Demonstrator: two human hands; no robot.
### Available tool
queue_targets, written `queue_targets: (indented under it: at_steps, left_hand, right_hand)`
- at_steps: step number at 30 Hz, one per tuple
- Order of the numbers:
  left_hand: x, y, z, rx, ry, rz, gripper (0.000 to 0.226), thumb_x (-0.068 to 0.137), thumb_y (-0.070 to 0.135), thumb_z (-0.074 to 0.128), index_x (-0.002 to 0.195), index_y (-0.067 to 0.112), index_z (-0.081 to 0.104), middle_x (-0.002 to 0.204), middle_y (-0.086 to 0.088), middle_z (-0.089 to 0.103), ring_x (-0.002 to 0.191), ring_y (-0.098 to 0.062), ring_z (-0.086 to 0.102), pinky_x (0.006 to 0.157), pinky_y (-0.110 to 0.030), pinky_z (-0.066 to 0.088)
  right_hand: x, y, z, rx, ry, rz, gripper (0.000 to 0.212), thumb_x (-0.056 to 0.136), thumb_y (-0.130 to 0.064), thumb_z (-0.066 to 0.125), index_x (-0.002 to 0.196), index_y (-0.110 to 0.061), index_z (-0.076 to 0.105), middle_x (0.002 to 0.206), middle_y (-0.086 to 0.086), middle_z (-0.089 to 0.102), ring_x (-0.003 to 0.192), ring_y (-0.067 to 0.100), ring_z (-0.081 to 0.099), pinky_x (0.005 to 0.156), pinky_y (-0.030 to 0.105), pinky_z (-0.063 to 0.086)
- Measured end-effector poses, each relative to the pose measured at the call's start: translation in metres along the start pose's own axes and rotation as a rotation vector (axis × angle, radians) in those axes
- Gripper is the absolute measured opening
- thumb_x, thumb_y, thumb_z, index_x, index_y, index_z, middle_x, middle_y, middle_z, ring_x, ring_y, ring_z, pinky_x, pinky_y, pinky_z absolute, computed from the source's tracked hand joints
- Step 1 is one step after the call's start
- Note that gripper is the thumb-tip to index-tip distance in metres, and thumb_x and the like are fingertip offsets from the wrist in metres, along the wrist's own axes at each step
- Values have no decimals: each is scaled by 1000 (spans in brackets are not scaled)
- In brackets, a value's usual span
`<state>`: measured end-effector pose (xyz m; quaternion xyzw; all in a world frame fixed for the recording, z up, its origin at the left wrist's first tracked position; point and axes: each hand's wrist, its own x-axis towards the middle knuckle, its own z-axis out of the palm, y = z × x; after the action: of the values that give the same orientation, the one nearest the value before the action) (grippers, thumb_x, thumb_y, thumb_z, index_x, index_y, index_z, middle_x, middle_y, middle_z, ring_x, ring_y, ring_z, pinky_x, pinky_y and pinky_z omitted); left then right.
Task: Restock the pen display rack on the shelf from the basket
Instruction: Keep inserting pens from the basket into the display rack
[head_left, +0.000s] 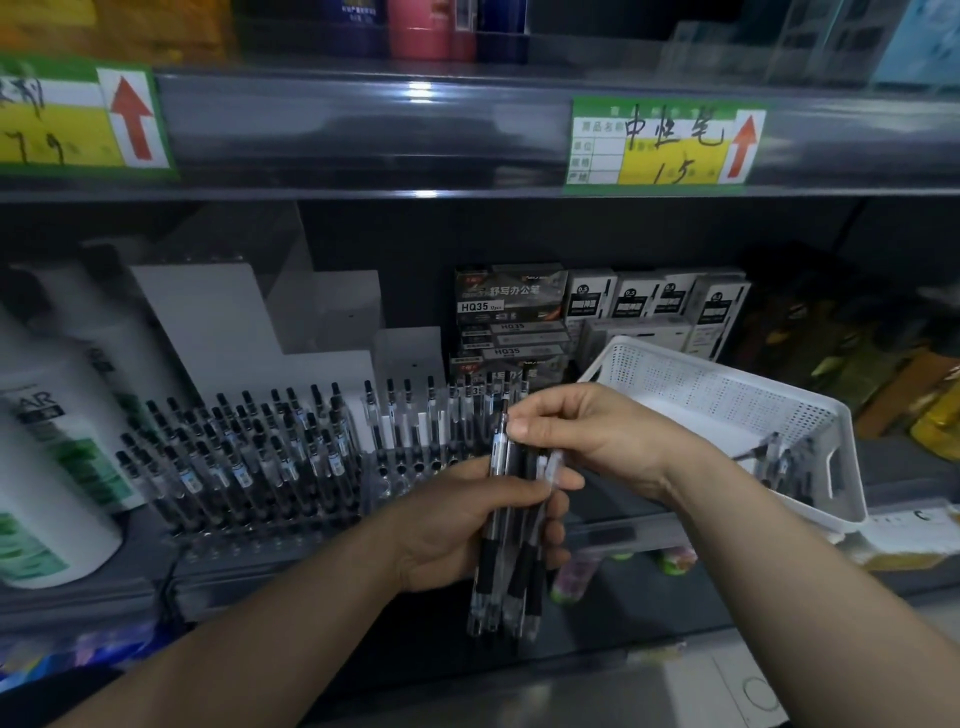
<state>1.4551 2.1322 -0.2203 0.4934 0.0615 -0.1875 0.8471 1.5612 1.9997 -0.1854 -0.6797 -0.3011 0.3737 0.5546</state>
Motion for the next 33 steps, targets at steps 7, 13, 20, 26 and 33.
queue_targets:
  at_steps: [7, 13, 20, 26, 33]
  left_hand:
    - [-4, 2, -6, 71, 40, 58, 27, 85, 3, 63, 111, -1, 67, 93, -11, 72, 74, -18, 66, 64, -32, 55]
    - [-3, -7, -10, 121, -45, -14, 23, 90, 5, 61, 111, 1, 67, 88, -9, 69, 77, -22, 66, 81, -48, 55]
    - [2, -8, -20, 126, 148, 27, 26, 89, 11, 62, 112, 2, 68, 83, -7, 65, 72, -16, 59, 65, -31, 52]
    - [6, 9, -28, 18, 263, 144, 18, 91, 19, 61, 98, 5, 53, 70, -5, 56, 63, -17, 54, 60, -28, 52]
    - [10, 23, -27, -144, 355, 247, 20, 88, 17, 62, 101, 5, 53, 72, -6, 55, 61, -15, 54, 66, -31, 51]
  right_hand:
    - [1, 1, -10, -11, -14, 31, 25, 80, 6, 66, 104, 6, 62, 63, 3, 63, 48, 8, 56, 56, 17, 47]
    - [8, -1, -13, 174, 237, -39, 20, 82, 5, 63, 99, -4, 66, 74, 0, 69, 69, 10, 62, 68, 22, 49]
    - [4, -8, -28, 407, 541, -261, 7, 89, 1, 57, 87, -5, 62, 72, 4, 61, 57, 8, 53, 56, 18, 50]
    - [-10, -7, -33, 324, 496, -258, 23, 86, 14, 50, 75, -5, 55, 55, 0, 57, 53, 14, 56, 57, 26, 54]
    - [-20, 2, -14, -87, 172, -80, 28, 76, 25, 55, 75, -3, 57, 60, 11, 63, 56, 19, 61, 65, 26, 54]
